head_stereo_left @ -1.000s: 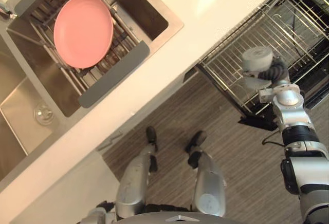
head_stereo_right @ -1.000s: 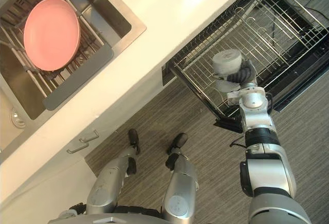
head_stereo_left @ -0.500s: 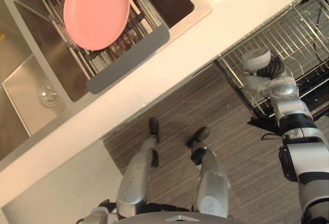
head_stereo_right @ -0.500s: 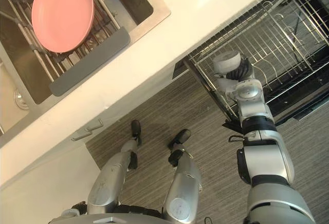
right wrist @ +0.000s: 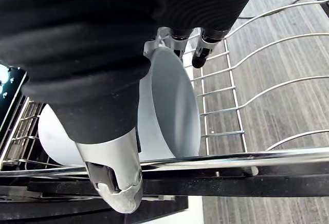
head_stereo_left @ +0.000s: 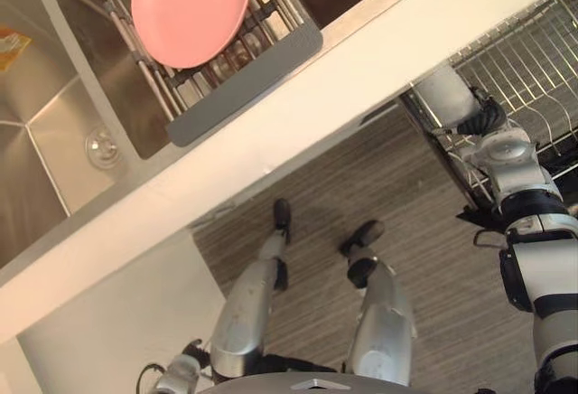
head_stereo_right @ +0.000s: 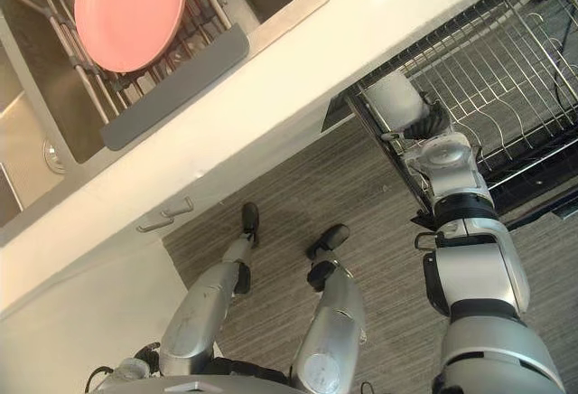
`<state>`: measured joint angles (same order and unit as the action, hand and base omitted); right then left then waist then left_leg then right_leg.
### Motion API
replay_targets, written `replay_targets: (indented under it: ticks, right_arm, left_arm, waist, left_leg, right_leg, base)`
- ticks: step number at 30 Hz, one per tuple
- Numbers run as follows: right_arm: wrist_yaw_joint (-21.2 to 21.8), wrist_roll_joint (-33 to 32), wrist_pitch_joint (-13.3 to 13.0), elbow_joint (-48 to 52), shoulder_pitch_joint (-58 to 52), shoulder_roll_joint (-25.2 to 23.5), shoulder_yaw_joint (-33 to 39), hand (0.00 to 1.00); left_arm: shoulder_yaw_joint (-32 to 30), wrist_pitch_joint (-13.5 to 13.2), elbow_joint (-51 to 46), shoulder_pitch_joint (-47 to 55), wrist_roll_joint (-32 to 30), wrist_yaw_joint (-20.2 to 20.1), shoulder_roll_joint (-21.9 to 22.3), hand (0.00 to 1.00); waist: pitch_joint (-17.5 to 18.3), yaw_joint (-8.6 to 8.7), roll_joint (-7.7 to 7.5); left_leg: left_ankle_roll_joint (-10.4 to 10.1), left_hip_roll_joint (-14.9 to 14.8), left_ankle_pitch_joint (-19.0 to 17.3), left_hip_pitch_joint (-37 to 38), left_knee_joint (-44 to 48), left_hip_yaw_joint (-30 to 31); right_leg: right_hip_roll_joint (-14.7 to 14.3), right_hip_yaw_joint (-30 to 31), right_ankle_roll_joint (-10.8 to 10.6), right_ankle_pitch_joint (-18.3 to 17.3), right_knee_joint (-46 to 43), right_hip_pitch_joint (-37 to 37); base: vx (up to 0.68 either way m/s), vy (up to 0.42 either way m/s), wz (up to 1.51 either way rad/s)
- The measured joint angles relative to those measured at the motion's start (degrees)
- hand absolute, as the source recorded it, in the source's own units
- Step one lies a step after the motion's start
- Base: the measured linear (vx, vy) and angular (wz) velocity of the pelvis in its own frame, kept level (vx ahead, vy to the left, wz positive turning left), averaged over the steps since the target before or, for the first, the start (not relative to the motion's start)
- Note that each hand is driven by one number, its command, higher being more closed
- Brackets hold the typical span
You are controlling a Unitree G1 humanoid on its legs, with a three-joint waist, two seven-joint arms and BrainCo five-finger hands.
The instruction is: Walk over to the sink, pick up the cup, carry it to the dishwasher, place the cup inside the dishwasher, then close the dishwasher door
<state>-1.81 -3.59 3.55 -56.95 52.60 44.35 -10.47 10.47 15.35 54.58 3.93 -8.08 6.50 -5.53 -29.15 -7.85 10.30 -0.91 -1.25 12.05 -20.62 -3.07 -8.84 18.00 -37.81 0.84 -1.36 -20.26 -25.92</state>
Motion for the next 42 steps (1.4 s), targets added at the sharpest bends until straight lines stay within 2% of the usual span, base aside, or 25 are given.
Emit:
replay_targets:
  ticks: [2, 4, 8, 9, 10, 12, 14, 15, 17, 18, 22, 24, 25, 27, 29, 32, 34, 35, 37, 38, 39, 41, 42]
  right_arm:
    - [-2.6, -4.5, 0.0, 1.0, -0.4, -0.7, 3.3, 0.00]
    - [-7.6, -8.0, -1.7, 6.4, -3.1, -2.5, 10.7, 0.00]
    - [-14.1, -10.1, -8.6, 23.5, -15.9, -6.2, 24.1, 0.00]
    - [-14.7, -10.4, -9.5, 26.4, -18.1, -7.0, 25.9, 0.00]
    - [-15.5, -12.5, -12.1, 33.2, -23.3, -10.3, 29.5, 0.00]
    - [-16.1, -15.0, -14.5, 39.8, -28.6, -14.4, 31.9, 0.00]
    - [-15.6, -18.5, -18.1, 47.8, -36.7, -21.1, 35.1, 0.00]
    - [-15.0, -19.3, -18.9, 49.4, -38.6, -22.7, 36.1, 0.00]
    - [-11.5, -22.5, -21.5, 54.2, -45.0, -27.5, 38.2, 0.00]
    - [-10.1, -23.6, -21.9, 55.2, -46.1, -28.3, 38.2, 0.00]
    - [3.0, -34.7, -21.8, 65.8, -49.1, -33.1, 34.7, 0.00]
    - [9.0, -37.2, -19.5, 68.5, -49.1, -33.6, 30.7, 0.00]
    - [12.3, -38.3, -18.0, 69.7, -49.0, -34.0, 29.0, 0.00]
    - [15.6, -39.6, -15.9, 69.6, -48.9, -34.4, 27.3, 0.00]
    - [16.2, -39.7, -13.1, 69.2, -47.9, -34.9, 24.2, 0.00]
    - [15.8, -38.7, -11.3, 66.3, -44.4, -35.0, 18.2, 0.00]
    - [15.0, -38.8, -10.2, 64.8, -42.9, -35.1, 16.1, 0.00]
    - [14.7, -38.9, -9.5, 64.8, -43.0, -35.2, 15.9, 0.00]
    - [13.3, -38.9, -9.5, 64.4, -43.2, -35.4, 15.2, 0.00]
    - [12.4, -38.8, -9.5, 63.9, -44.0, -35.5, 15.0, 0.00]
    - [12.1, -38.8, -9.6, 63.2, -44.4, -35.5, 15.0, 0.00]
    - [11.2, -38.8, -9.5, 62.2, -46.5, -35.4, 15.3, 0.00]
    - [11.2, -38.8, -9.5, 62.4, -47.2, -35.4, 15.3, 0.00]
  left_arm:
    - [0.4, 0.1, 0.0, 0.3, 0.1, 0.2, 0.0, 0.00]
    - [0.6, 0.0, -0.1, 0.6, 0.3, 0.8, 0.1, 0.00]
    - [-3.3, 0.0, -2.3, 2.7, 0.5, 1.0, 0.4, 0.00]
    - [-4.0, 0.1, -2.3, 3.1, 0.5, 1.0, 0.4, 0.00]
    - [-5.8, 0.1, -2.3, 4.5, 0.5, 0.9, 0.3, 0.00]
    - [-7.1, 0.0, -2.2, 5.9, 0.6, 1.1, 0.0, 0.00]
    - [-10.1, -0.4, -1.9, 6.9, 1.4, 2.7, -0.3, 0.00]
    - [-10.7, -0.4, -1.8, 6.9, 1.7, 3.2, -0.3, 0.00]
    - [-11.9, -0.3, -1.6, 6.9, 1.7, 3.5, -0.4, 0.00]
    - [-12.6, -0.2, -1.5, 6.9, 1.7, 3.5, -0.1, 0.00]
    - [-15.5, 1.5, 0.6, 7.2, 3.5, 4.9, 0.7, 0.00]
    - [-17.1, 2.4, 0.7, 7.7, 4.3, 5.5, 1.3, 0.00]
    - [-17.0, 2.4, 0.7, 7.7, 4.6, 5.8, 1.4, 0.00]
    - [-16.8, 2.4, 0.7, 7.7, 4.6, 5.8, 1.4, 0.00]
    - [-16.6, 2.7, 0.6, 7.8, 4.0, 5.5, 1.4, 0.00]
    - [-16.5, 3.1, 0.7, 8.5, 3.5, 5.1, 1.6, 0.00]
    - [-16.5, 3.1, 1.2, 8.7, 3.5, 4.2, 1.5, 0.00]
    - [-16.3, 3.1, 1.5, 8.7, 3.4, 3.6, 1.4, 0.00]
    - [-14.1, 3.1, 1.9, 9.4, 2.9, 3.1, 0.6, 0.00]
    - [-13.0, 3.5, 2.4, 9.6, 1.8, 3.2, 0.1, 0.00]
    - [-12.4, 3.9, 2.5, 9.8, 1.1, 3.0, -0.2, 0.00]
    - [-12.0, 4.3, 2.7, 9.9, -1.3, 1.6, -1.2, 0.00]
    - [-12.0, 4.5, 3.0, 10.0, -2.7, 1.2, -1.3, 0.00]
  waist:
    - [0.0, 0.13, -0.01]
    - [0.0, 0.86, -0.02]
    - [-0.2, 3.74, -0.43]
    - [-0.3, 4.09, -0.63]
    - [-0.2, 5.29, -1.53]
    - [0.4, 6.63, -2.92]
    - [2.7, 8.49, -5.39]
    - [3.4, 8.87, -5.89]
    - [5.9, 9.75, -7.66]
    - [6.8, 9.90, -7.88]
    - [11.4, 10.68, -8.19]
    - [13.0, 10.64, -8.17]
    - [13.3, 10.67, -8.00]
    - [14.3, 10.37, -7.85]
    - [15.3, 8.81, -8.24]
    - [16.3, 7.89, -8.93]
    - [16.4, 7.22, -9.06]
    - [16.5, 7.18, -8.98]
    - [16.5, 6.99, -9.36]
    - [16.7, 7.50, -9.94]
    - [16.9, 7.82, -10.31]
    - [17.5, 8.16, -11.30]
    - [17.9, 8.51, -11.93]
  left_leg:
    - [0.0, 0.1, 0.0, 0.8, 0.0, -0.3]
    - [0.4, 0.1, -0.3, 2.6, 0.2, -0.8]
    - [0.3, -0.4, -2.9, 6.1, 2.3, -2.0]
    - [0.1, -0.6, -3.4, 6.8, 2.5, -2.3]
    - [0.0, -1.2, -4.4, 8.7, 3.0, -3.8]
    - [-0.4, -1.8, -5.4, 10.6, 3.0, -5.2]
    - [-1.0, -2.9, -6.7, 12.8, 3.1, -7.1]
    - [-1.1, -3.2, -7.0, 13.5, 3.1, -7.3]
    - [-1.4, -4.5, -8.9, 15.9, 4.1, -8.8]
    - [-1.3, -4.7, -9.4, 16.3, 4.3, -9.0]
    - [-1.4, -6.4, -11.8, 18.7, 7.2, -12.5]
    - [-0.4, -7.5, -14.0, 18.7, 10.5, -17.6]
    - [0.4, -8.7, -15.7, 18.7, 13.4, -22.6]
    - [1.4, -9.6, -17.5, 18.8, 16.8, -27.6]
    - [2.3, -7.3, -17.8, 19.0, 15.8, -26.8]
    - [3.5, -3.7, -16.9, 20.9, 11.7, -26.2]
    - [4.1, -2.4, -17.3, 21.8, 10.9, -25.6]
    - [4.0, -1.8, -17.9, 21.8, 10.6, -24.0]
    - [4.0, -0.9, -17.5, 22.8, 8.8, -22.5]
    - [4.3, -0.6, -17.4, 23.5, 8.0, -20.2]
    - [4.6, -0.6, -17.5, 23.7, 7.9, -18.5]
    - [4.6, -0.6, -17.5, 23.8, 7.9, -12.0]
    - [4.6, -0.6, -17.5, 23.9, 7.9, -10.0]
  right_leg:
    - [0.2, 0.5, -0.1, -0.2, -0.4, 0.4]
    - [0.2, 1.0, -0.3, -0.4, -0.4, 2.0]
    - [-0.6, 1.6, -1.4, -0.9, 0.9, 6.4]
    - [-1.0, 1.9, -1.5, -0.9, 1.3, 7.1]
    - [-1.8, 2.9, -1.8, -0.7, 2.4, 8.9]
    - [-2.8, 3.6, -1.8, -0.6, 3.6, 10.4]
    - [-4.4, 4.3, -1.8, -0.5, 5.4, 12.6]
    - [-4.7, 4.3, -1.9, -0.5, 5.9, 13.4]
    - [-6.0, 4.2, -1.8, -0.4, 8.0, 17.2]
    - [-6.4, 4.0, -2.0, -0.3, 8.6, 18.1]
    - [-8.0, 2.1, -3.2, 1.5, 14.0, 24.2]
    - [-8.3, 0.4, -3.9, 2.6, 16.8, 27.0]
    - [-8.1, -1.3, -4.6, 3.0, 17.9, 29.1]
    - [-7.3, -4.1, -5.8, 3.4, 18.6, 31.4]
    - [-5.6, -5.7, -7.0, 4.1, 18.7, 32.4]
    - [-3.2, -5.6, -7.9, 4.4, 17.4, 32.8]
    - [-1.2, -5.8, -8.3, 3.8, 14.1, 32.7]
    - [0.6, -6.5, -7.4, 3.1, 9.8, 31.8]
    - [3.8, -2.6, -3.3, 2.1, 0.2, 28.3]
    - [3.9, 2.4, -2.3, 0.0, -3.5, 26.7]
    - [3.0, 4.6, -2.8, -1.7, -3.9, 26.5]
    - [-1.5, 13.4, -3.5, -6.0, -3.8, 23.4]
    - [-2.7, 16.0, -3.6, -6.2, -3.7, 21.8]
  base:
    - [0.00, -0.049, -0.07]
    - [0.01, -0.041, -0.13]
    - [0.01, -0.030, -0.14]
    - [0.04, -0.026, -0.42]
    - [0.05, -0.026, -0.45]
    - [0.07, -0.033, -0.48]
    - [0.12, -0.052, -0.39]
    - [0.13, -0.055, -0.24]
    - [0.10, -0.040, -0.17]
    - [0.13, -0.021, -0.07]
    - [0.11, 0.026, 0.12]
    - [0.08, 0.092, 0.34]
    - [0.05, 0.110, 0.53]
    - [0.05, 0.194, 0.75]
    - [0.03, 0.264, 0.56]
    - [0.01, 0.176, 0.20]
    - [0.00, 0.235, 0.22]
    - [-0.01, 0.194, 0.37]
    - [0.02, 0.174, 0.45]
    - [0.05, 0.108, 0.63]
    - [0.09, 0.022, 0.94]
    - [0.11, -0.027, 1.14]
    - [0.13, -0.052, 1.05]
